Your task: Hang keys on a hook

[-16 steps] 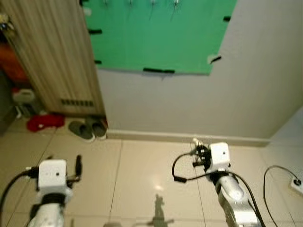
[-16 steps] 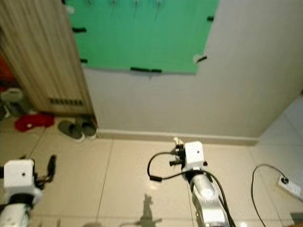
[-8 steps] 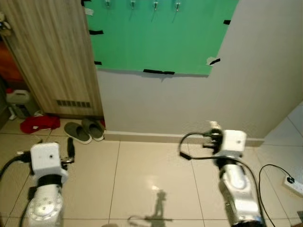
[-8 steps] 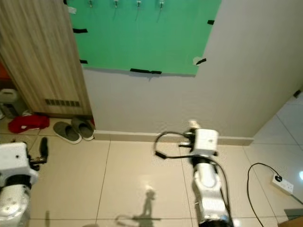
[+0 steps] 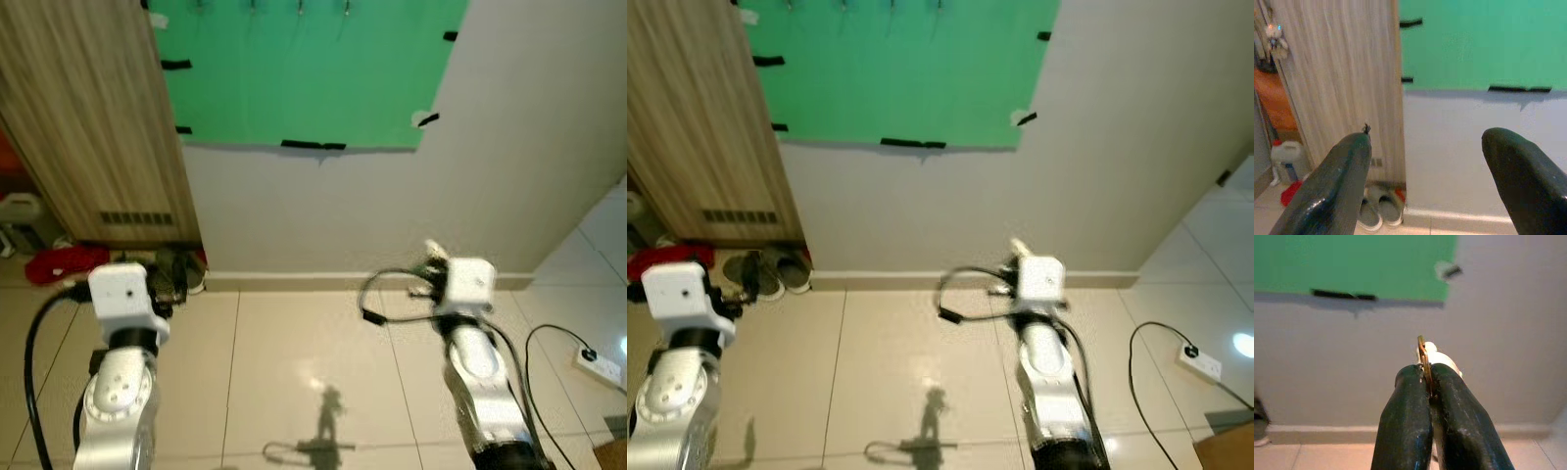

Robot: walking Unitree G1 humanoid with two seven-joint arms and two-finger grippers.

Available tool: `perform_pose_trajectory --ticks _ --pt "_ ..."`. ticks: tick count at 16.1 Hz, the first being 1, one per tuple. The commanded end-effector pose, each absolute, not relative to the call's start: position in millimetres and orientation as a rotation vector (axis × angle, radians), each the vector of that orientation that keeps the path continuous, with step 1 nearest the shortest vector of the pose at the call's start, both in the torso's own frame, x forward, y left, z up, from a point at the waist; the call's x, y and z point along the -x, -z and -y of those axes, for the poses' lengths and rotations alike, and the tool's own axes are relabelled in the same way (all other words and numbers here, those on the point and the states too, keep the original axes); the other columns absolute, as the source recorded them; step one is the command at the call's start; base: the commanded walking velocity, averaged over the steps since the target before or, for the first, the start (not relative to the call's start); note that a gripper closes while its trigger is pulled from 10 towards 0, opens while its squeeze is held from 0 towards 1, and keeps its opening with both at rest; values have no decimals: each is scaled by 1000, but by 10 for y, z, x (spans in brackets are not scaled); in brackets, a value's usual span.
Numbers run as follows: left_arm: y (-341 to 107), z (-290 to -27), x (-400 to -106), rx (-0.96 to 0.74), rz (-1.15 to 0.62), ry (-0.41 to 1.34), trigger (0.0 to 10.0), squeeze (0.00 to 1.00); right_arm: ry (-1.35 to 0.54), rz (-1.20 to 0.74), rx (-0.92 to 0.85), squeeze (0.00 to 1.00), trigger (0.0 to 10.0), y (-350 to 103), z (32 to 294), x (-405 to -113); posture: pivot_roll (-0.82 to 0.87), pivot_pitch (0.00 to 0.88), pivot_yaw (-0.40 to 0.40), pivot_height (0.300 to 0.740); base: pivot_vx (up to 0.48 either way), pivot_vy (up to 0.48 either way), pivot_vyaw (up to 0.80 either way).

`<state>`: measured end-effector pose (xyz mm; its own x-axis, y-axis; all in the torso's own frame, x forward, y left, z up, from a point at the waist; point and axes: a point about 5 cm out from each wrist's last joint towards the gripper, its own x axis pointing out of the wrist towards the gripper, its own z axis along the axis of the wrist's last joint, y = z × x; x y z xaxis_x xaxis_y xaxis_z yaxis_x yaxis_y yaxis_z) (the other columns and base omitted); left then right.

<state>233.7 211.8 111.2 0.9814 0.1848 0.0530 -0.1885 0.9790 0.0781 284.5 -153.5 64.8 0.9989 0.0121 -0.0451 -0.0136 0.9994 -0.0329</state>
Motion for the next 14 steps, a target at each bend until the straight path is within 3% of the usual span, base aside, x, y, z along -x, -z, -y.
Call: perform_pose_trajectory --ticks 1,14 --pt "-1091 -2122 -2351 -81 33 -179 10000 0 -19 -30 33 0 10000 -707 1540 -2919 65 0 -49 740 469 0 0" --pt "-1012 -2141 -2436 -21 1 -176 10000 0 -119 -48 20 0 10000 -694 1379 -3031 61 0 -33 740 465 0 0"
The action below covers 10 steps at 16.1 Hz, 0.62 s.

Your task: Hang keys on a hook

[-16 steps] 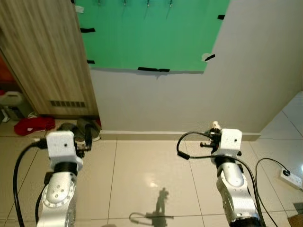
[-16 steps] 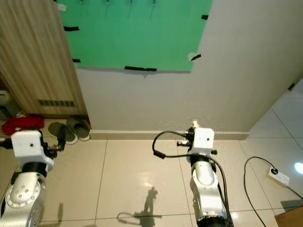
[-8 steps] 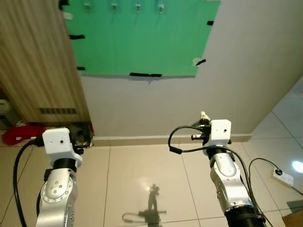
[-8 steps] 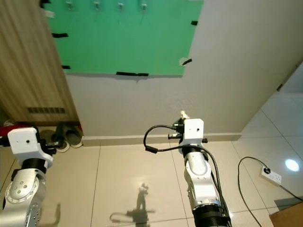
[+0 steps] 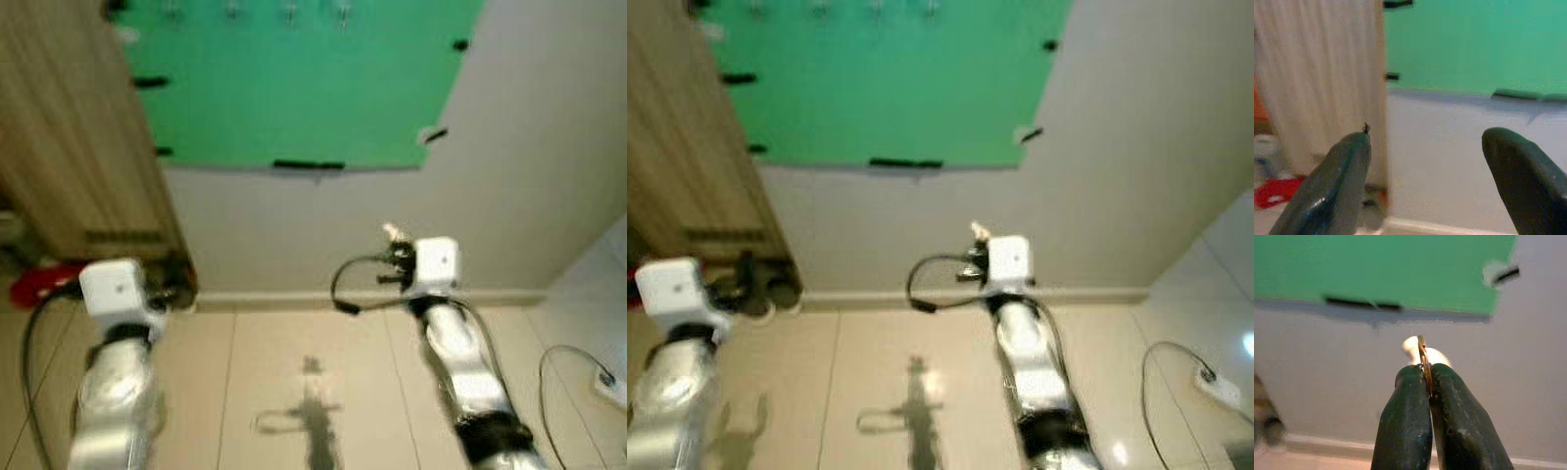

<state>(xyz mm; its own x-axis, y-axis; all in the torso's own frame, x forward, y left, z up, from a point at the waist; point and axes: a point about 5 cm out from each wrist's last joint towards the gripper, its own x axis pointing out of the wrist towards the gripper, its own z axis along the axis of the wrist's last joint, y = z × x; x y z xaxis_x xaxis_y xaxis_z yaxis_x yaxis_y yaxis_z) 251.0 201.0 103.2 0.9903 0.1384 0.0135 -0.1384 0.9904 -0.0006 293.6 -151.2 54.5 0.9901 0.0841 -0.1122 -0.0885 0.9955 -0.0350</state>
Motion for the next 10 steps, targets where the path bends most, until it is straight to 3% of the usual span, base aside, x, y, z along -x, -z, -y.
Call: perform_pose_trajectory --ticks 1,10 --pt "-1012 -2150 -2463 -23 0 -174 10000 0 -131 -51 22 0 10000 -689 1363 -3040 58 0 -32 740 458 0 0" --pt "-1053 -2160 -2564 -42 22 -144 10000 0 -163 -56 27 0 10000 -691 1330 -3119 65 0 -34 740 457 0 0"
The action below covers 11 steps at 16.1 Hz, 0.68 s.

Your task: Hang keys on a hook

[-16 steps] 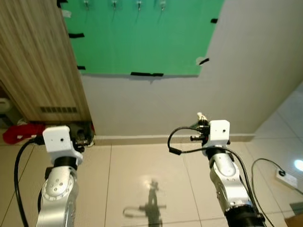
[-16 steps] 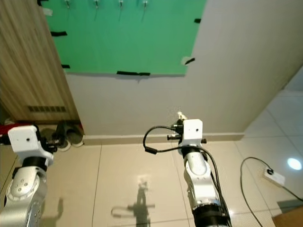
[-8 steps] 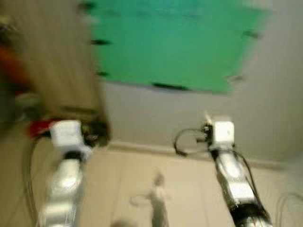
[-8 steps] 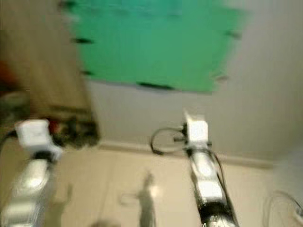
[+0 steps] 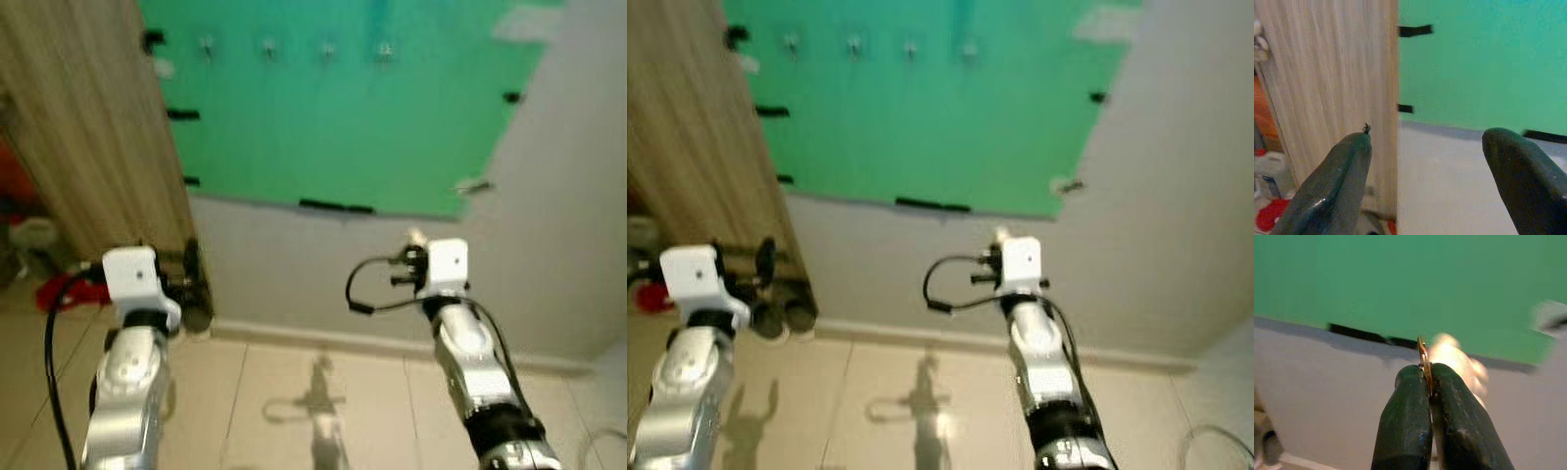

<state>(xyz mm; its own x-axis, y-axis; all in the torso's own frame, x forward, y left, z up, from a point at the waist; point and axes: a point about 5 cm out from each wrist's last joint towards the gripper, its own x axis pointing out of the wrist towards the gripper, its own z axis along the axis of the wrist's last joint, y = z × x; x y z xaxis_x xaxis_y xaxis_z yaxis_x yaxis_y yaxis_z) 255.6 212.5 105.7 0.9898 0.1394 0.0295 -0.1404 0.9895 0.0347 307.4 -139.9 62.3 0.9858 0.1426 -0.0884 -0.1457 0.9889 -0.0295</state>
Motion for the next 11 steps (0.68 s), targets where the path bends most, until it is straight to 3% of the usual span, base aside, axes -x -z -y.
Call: perform_pose_trajectory --ticks 1,5,6,8,9,11 --pt "-1067 -2166 -2581 -48 25 -140 10000 0 -164 -56 26 0 10000 -688 1330 -3122 67 0 -32 740 472 0 0" --pt "-1079 -2152 -2606 -53 27 -117 10000 0 -181 -61 13 0 10000 -710 1300 -3155 68 0 -30 740 480 0 0" --pt "-1069 -2145 -2609 -66 19 -119 10000 0 -269 -98 25 0 10000 -706 1225 -3169 69 0 -30 740 0 0 0" --pt "-1057 -2086 -2660 -82 -5 -57 10000 0 -781 -169 124 0 10000 -856 930 -3082 62 0 -29 740 0 0 0" --pt "-1055 -2071 -2676 -83 -11 -42 10000 0 -839 -164 148 0 10000 -936 935 -3092 62 0 -29 740 0 0 0" --pt "-1083 -2042 -2741 -76 -15 -7 10000 0 -910 -89 34 0 10000 -1431 998 -3282 56 0 -35 740 0 0 0"
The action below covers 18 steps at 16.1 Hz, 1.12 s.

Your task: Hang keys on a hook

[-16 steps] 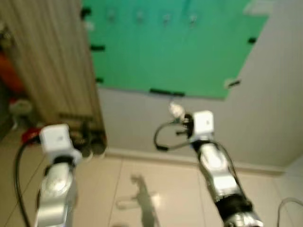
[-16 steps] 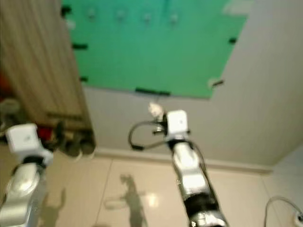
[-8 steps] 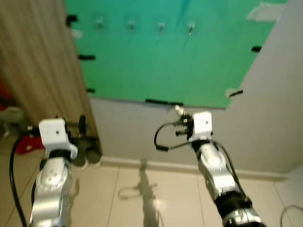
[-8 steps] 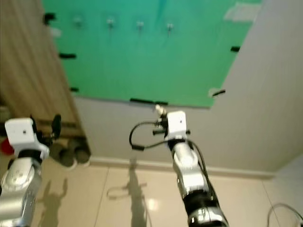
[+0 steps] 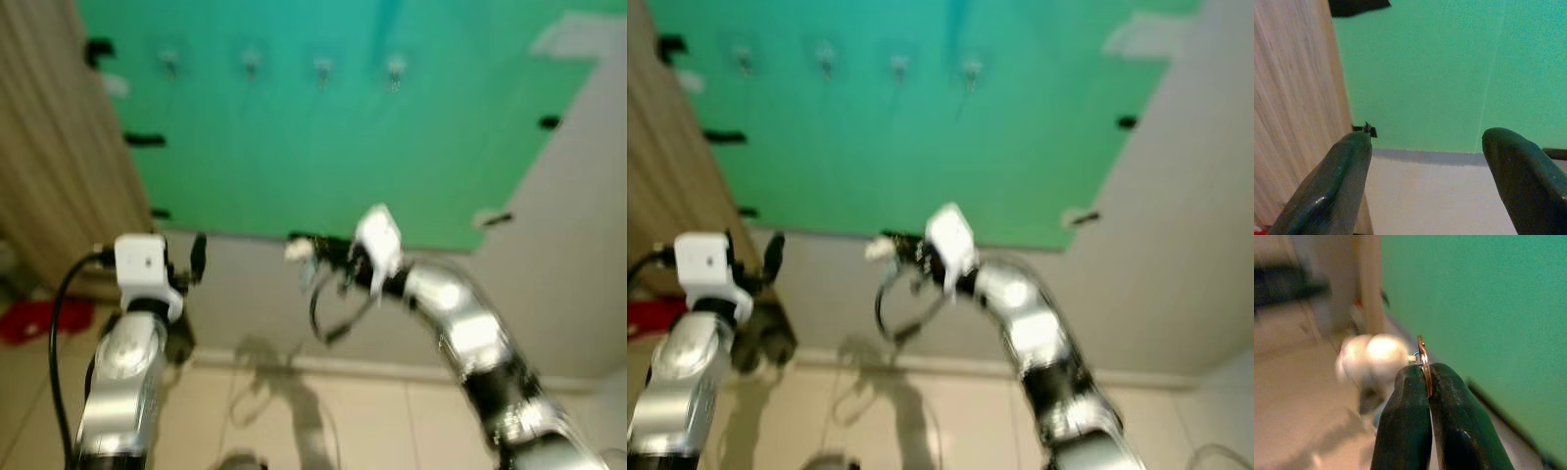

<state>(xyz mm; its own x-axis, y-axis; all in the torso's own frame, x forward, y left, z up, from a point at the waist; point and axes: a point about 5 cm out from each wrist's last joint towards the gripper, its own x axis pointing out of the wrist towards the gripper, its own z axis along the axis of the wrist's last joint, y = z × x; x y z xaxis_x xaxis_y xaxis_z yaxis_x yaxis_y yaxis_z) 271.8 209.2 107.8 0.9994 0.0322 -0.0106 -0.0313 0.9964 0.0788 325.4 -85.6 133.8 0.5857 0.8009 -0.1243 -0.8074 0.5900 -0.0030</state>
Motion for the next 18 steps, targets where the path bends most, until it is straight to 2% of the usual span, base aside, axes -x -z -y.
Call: perform_pose_trajectory --ticks 1,6,9,14,18 --pt "-1102 -2036 -2765 -61 -10 0 10000 0 -971 -60 -63 0 10000 -1673 998 -3338 55 0 -36 740 0 0 0" --pt "-1131 -1955 -2797 -41 -1 45 10000 0 -1033 12 -434 0 10000 -2181 984 -3606 70 0 -42 740 0 0 0" --pt "-1122 -1942 -2778 -35 -2 48 10000 0 -1034 -24 -556 0 10000 -2189 934 -3702 82 0 -53 740 0 0 0" --pt "-1100 -1943 -2754 -30 -10 48 10000 0 -835 6 -596 0 10000 -2221 1148 -3908 87 0 -60 740 0 0 0" --pt "-1097 -1934 -2767 -32 -13 55 10000 0 -793 89 -542 0 10000 -2374 1273 -3961 83 0 -55 740 0 0 0"
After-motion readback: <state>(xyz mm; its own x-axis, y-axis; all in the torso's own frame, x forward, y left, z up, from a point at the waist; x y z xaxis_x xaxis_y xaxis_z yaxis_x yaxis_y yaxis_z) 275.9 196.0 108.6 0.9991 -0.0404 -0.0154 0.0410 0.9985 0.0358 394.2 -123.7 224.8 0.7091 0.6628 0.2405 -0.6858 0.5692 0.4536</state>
